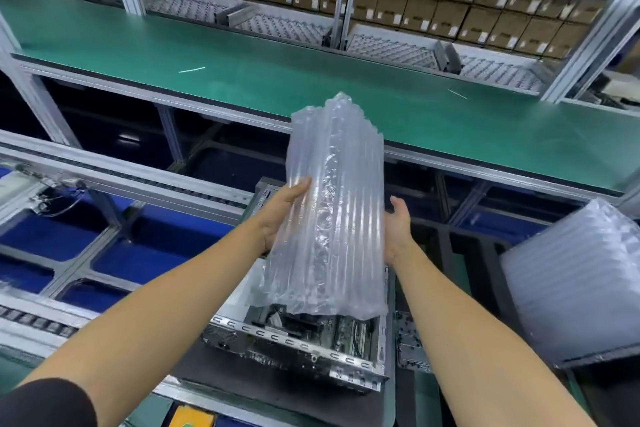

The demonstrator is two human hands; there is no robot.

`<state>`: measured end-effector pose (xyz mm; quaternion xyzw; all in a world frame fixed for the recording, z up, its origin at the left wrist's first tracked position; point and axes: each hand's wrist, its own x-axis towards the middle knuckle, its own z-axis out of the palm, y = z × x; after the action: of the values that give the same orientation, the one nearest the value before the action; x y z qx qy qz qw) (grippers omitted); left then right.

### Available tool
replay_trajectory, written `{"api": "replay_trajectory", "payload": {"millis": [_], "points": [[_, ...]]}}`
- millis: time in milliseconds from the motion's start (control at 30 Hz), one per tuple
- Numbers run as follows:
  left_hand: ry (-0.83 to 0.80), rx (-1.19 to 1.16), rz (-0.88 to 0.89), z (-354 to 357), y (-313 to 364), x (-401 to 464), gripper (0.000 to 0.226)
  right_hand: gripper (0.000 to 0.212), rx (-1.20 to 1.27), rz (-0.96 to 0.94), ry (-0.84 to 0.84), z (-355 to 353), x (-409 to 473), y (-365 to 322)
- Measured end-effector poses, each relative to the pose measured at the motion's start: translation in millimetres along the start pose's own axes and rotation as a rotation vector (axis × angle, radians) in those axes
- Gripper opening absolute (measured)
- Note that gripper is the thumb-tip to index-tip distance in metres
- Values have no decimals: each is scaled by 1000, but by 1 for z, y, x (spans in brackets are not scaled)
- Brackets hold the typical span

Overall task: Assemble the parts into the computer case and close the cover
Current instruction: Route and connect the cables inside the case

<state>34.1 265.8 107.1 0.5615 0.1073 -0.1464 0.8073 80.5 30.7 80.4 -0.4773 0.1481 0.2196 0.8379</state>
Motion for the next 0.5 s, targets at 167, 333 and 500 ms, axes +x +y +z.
{"api": "replay_trajectory", "payload": {"millis": [167,333,500], "points": [[133,311,37,-46,-6,2,74,24,-185,43,-21,-25,-6,2],[244,543,53,-49,-15,8,85,29,-676,-211,44,-5,-5,-2],[46,238,-111,-3,-29,-3,90,18,-1071,-127,-295,58,-8,8]]}}
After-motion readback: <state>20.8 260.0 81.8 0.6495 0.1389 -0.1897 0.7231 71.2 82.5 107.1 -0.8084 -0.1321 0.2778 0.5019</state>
